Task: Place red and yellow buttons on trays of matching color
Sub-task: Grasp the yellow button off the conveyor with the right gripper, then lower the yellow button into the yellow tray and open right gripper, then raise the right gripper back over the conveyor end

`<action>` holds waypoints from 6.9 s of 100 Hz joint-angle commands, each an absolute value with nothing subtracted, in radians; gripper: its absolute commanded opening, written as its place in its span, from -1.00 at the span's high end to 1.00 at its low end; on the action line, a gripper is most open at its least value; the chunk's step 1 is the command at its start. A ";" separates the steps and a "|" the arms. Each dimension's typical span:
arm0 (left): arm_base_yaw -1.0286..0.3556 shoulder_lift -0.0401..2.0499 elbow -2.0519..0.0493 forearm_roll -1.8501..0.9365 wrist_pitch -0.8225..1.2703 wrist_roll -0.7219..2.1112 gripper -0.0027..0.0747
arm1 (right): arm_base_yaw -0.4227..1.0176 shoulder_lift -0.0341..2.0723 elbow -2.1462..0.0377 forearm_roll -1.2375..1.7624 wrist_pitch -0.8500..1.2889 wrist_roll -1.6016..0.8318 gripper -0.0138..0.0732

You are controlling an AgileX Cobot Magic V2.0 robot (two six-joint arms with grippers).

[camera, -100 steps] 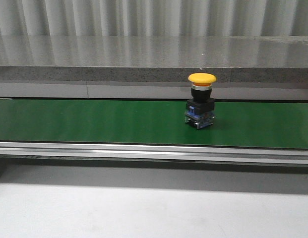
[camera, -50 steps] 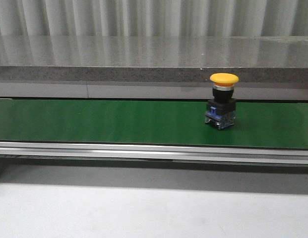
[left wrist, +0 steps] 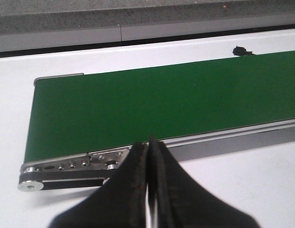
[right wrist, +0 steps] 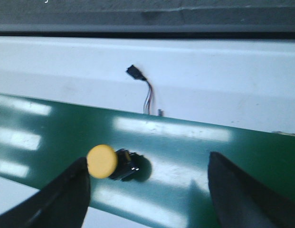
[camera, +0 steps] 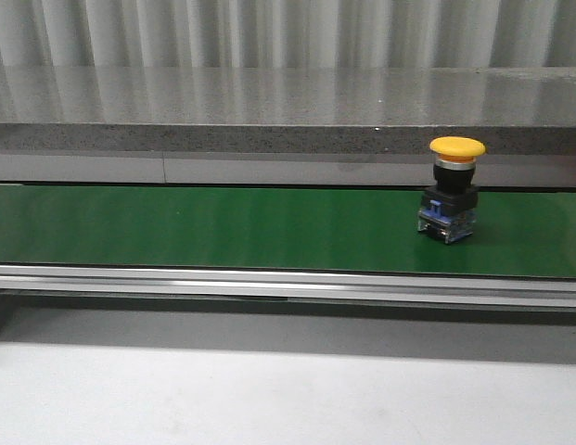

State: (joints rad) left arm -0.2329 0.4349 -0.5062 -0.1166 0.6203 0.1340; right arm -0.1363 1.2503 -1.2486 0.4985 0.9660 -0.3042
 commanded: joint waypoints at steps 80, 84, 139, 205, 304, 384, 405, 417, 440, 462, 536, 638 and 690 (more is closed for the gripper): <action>-0.240 0.438 -0.530 -0.135 0.549 0.132 0.98 | -0.043 1.400 -1.157 0.510 0.932 -0.399 -0.51; -0.240 0.438 -0.530 -0.135 0.549 0.132 0.98 | -0.043 1.417 -1.157 0.510 0.936 -0.401 -0.51; -0.240 0.438 -0.530 -0.135 0.549 0.132 0.98 | -0.043 1.553 -1.157 0.469 0.876 -0.454 0.15; -0.240 0.438 -0.530 -0.135 0.549 0.132 0.98 | -0.045 1.310 -1.141 0.277 0.777 -0.299 0.68; -0.240 0.438 -0.530 -0.135 0.549 0.132 0.98 | -0.653 1.149 -0.820 -0.462 0.577 0.661 0.68; -0.240 0.438 -0.530 -0.135 0.549 0.132 0.98 | -0.714 1.482 -0.786 -0.463 0.361 0.918 0.39; -0.240 0.438 -0.530 -0.135 0.549 0.132 0.98 | -0.714 1.470 -0.786 -0.466 0.353 0.918 -0.40; -0.240 0.438 -0.530 -0.135 0.549 0.132 0.98 | -0.714 1.422 -0.786 -0.478 0.368 0.918 -0.42; -0.240 0.438 -0.530 -0.135 0.549 0.132 0.98 | -0.701 1.270 -0.786 -0.505 0.425 0.908 -0.42; -0.240 0.438 -0.530 -0.135 0.549 0.132 0.98 | -0.577 1.142 -0.786 -0.505 0.466 0.805 -0.10; -0.240 0.438 -0.530 -0.135 0.549 0.132 0.98 | 0.070 0.895 -0.786 -0.504 0.587 0.616 0.82; -0.240 0.438 -0.530 -0.135 0.549 0.132 0.98 | 0.149 0.525 -0.487 -0.198 0.128 0.176 0.82; -0.240 0.438 -0.530 -0.135 0.549 0.132 0.98 | -0.056 0.166 -0.124 -0.093 -0.088 0.103 0.82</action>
